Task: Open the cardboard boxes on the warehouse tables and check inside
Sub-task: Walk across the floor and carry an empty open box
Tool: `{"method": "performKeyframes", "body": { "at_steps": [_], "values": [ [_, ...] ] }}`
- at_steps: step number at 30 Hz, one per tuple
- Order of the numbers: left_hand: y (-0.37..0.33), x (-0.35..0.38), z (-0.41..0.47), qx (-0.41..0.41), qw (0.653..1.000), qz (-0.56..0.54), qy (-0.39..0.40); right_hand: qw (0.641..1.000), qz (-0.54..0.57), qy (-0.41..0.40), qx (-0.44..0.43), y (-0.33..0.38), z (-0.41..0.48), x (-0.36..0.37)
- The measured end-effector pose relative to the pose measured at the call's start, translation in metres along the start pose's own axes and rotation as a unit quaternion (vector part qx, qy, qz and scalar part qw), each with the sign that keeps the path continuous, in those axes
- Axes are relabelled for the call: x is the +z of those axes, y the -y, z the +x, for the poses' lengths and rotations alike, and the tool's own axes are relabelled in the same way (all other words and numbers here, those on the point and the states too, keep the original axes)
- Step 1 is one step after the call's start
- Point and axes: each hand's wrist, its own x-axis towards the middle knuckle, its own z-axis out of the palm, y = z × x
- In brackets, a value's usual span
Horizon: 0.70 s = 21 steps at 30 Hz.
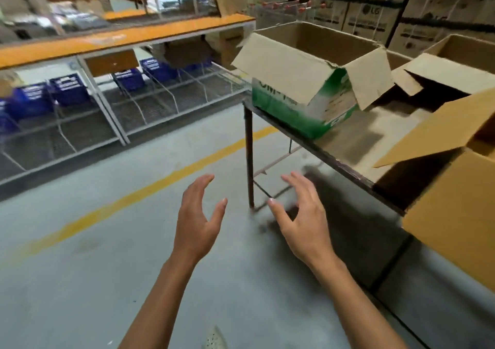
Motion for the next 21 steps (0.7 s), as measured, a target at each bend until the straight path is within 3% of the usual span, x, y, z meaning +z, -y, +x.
{"method": "performKeyframes", "body": {
  "at_steps": [9, 21],
  "values": [
    [0.129, -0.061, 0.087, -0.082, 0.996, 0.010, -0.039, 0.995, 0.086, 0.038, 0.016, 0.031, 0.113, 0.163],
    [0.236, -0.058, 0.237, -0.112, 0.992, 0.014, -0.052, 0.992, 0.105, 0.055, 0.031, 0.002, 0.265, 0.284]
  ]
}}
